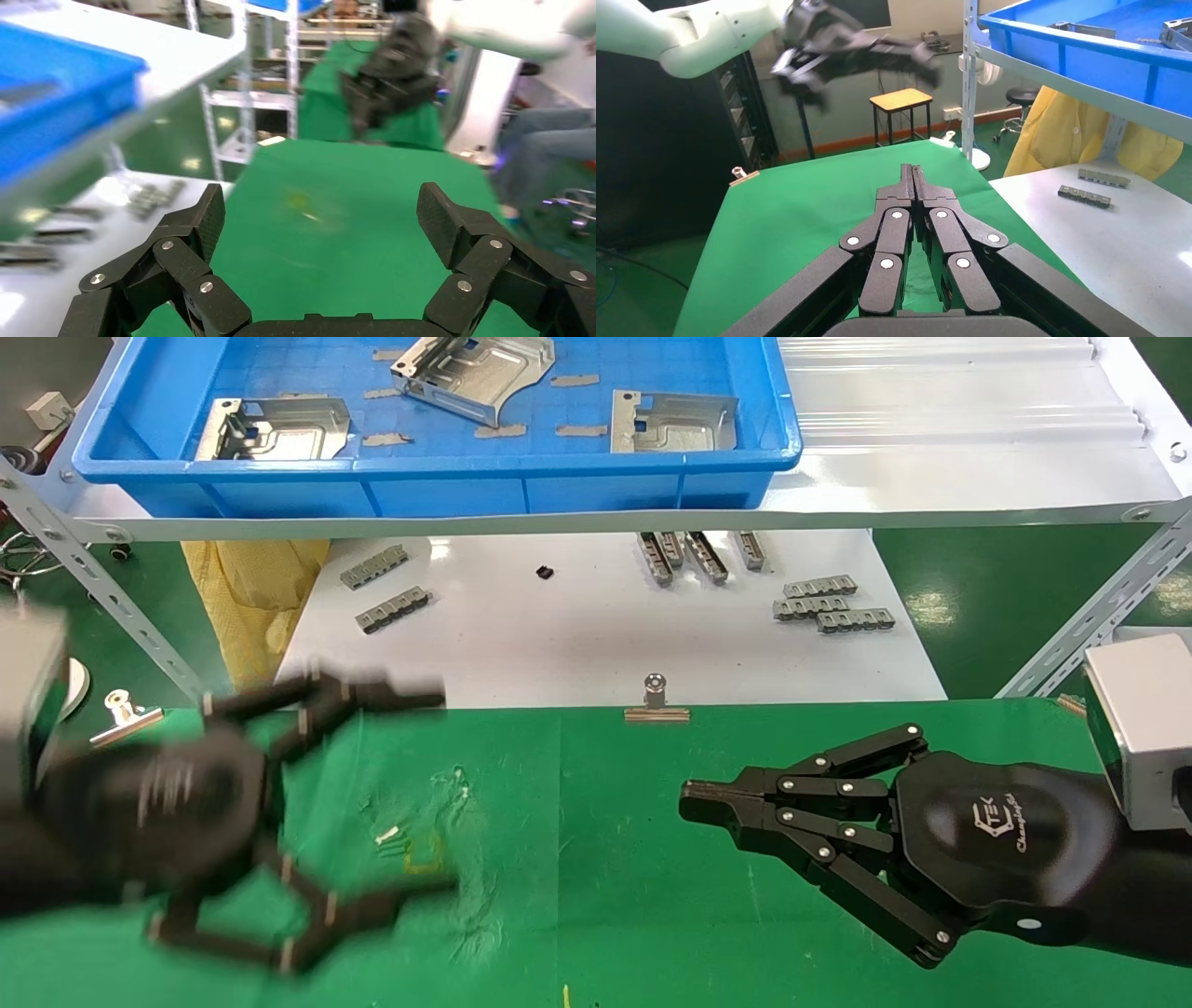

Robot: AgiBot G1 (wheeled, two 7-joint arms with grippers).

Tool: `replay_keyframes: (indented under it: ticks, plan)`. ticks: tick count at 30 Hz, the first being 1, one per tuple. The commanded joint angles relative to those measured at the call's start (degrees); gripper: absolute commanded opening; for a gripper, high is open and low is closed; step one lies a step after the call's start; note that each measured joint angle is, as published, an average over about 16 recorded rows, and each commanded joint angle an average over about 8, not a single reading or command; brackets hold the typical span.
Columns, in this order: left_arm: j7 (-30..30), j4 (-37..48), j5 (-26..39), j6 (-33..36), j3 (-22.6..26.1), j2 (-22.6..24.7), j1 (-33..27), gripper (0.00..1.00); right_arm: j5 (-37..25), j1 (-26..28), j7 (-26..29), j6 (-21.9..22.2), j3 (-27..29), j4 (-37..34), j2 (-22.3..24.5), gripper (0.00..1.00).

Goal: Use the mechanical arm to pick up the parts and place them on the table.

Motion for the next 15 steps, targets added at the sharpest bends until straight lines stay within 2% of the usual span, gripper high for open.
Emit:
replay_keyframes:
  ticks: [1, 3, 4, 10, 11, 12, 15]
  plan:
    - [-0.67, 0.39, 0.84, -0.66, 0.23, 0.7, -2.22, 1.0, 0.0, 0.0, 0.0, 0.0, 0.0, 0.0, 0.0, 0.0]
    - [-0.52, 3.52, 3.51, -1.65, 1.23, 2.87, -6.88, 1.0, 0.0, 0.0, 0.0, 0.0, 0.0, 0.0, 0.0, 0.03]
    - [-0.26, 5.43, 5.03, -2.17, 1.81, 4.07, -9.28, 1.0, 0.0, 0.0, 0.0, 0.0, 0.0, 0.0, 0.0, 0.1]
    - [3.79, 22.02, 16.03, -6.34, 6.3, 13.0, -24.79, 1.0, 0.0, 0.0, 0.0, 0.0, 0.0, 0.0, 0.0, 0.84]
    - [4.66, 25.44, 17.86, -7.6, 7.06, 14.65, -27.15, 1.0, 0.0, 0.0, 0.0, 0.0, 0.0, 0.0, 0.0, 0.94]
    - [5.58, 28.91, 19.71, -9.22, 7.79, 16.33, -29.42, 1.0, 0.0, 0.0, 0.0, 0.0, 0.0, 0.0, 0.0, 1.0]
    - [7.98, 38.95, 24.62, -15.92, 9.61, 21.4, -35.18, 1.0, 0.0, 0.0, 0.0, 0.0, 0.0, 0.0, 0.0, 1.0]
